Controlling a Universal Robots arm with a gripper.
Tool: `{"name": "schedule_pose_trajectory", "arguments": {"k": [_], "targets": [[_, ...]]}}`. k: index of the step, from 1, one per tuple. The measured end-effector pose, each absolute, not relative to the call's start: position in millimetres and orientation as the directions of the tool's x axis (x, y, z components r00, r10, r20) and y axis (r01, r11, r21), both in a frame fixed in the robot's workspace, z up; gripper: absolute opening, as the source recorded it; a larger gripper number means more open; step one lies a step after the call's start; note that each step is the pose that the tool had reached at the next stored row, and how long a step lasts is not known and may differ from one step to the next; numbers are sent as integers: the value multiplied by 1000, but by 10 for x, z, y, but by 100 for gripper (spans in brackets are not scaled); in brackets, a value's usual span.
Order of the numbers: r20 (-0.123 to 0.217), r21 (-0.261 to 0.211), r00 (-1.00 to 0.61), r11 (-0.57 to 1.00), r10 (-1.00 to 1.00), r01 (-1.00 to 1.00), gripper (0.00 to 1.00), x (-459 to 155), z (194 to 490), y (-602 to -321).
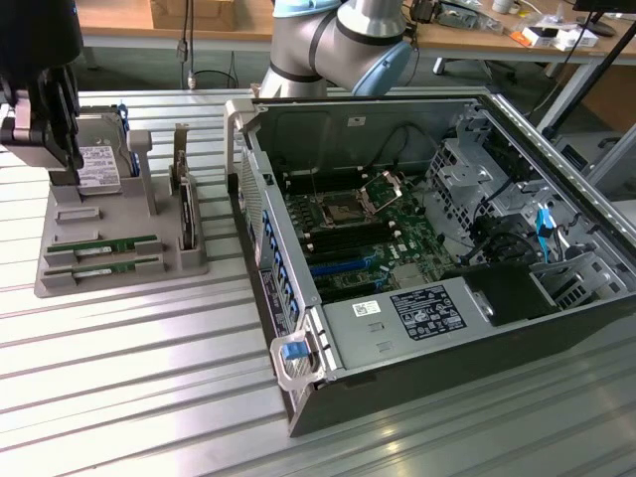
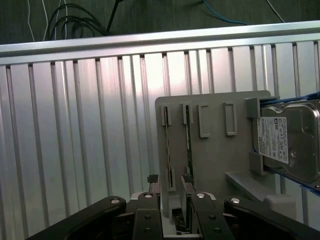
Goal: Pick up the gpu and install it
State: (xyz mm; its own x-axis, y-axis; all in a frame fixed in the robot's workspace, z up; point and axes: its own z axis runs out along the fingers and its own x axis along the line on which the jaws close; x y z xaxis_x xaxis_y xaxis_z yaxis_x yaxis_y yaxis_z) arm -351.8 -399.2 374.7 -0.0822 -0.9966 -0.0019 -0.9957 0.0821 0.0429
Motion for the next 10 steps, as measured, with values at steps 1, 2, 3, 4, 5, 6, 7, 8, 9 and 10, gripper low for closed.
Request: {"name": "schedule_pose_trajectory", "arguments": {"k": [1,2,3,4,5,6,7,8,9,10], "targets": [[-2,43,-82,82,-997,-996,30,-3518,3737,-3992],[-2,43,-82,82,-997,-996,30,-3518,3728,-3993],[-2,43,-82,82,-997,-996,30,-3518,3722,-3992],[-3,43,-82,82,-997,-996,30,-3518,3715,-3992],[-3,43,-82,82,-997,-996,30,-3518,3708,-3992],[-3,43,-82,82,-997,-996,30,-3518,3698,-3992],[-3,43,-82,82,-997,-996,30,-3518,3689,-3992],[-3,43,-82,82,-997,-996,30,-3518,3679,-3992],[-3,43,-82,82,-997,-996,30,-3518,3671,-3992],[-3,43,-82,82,-997,-996,30,-3518,3664,-3992]]}}
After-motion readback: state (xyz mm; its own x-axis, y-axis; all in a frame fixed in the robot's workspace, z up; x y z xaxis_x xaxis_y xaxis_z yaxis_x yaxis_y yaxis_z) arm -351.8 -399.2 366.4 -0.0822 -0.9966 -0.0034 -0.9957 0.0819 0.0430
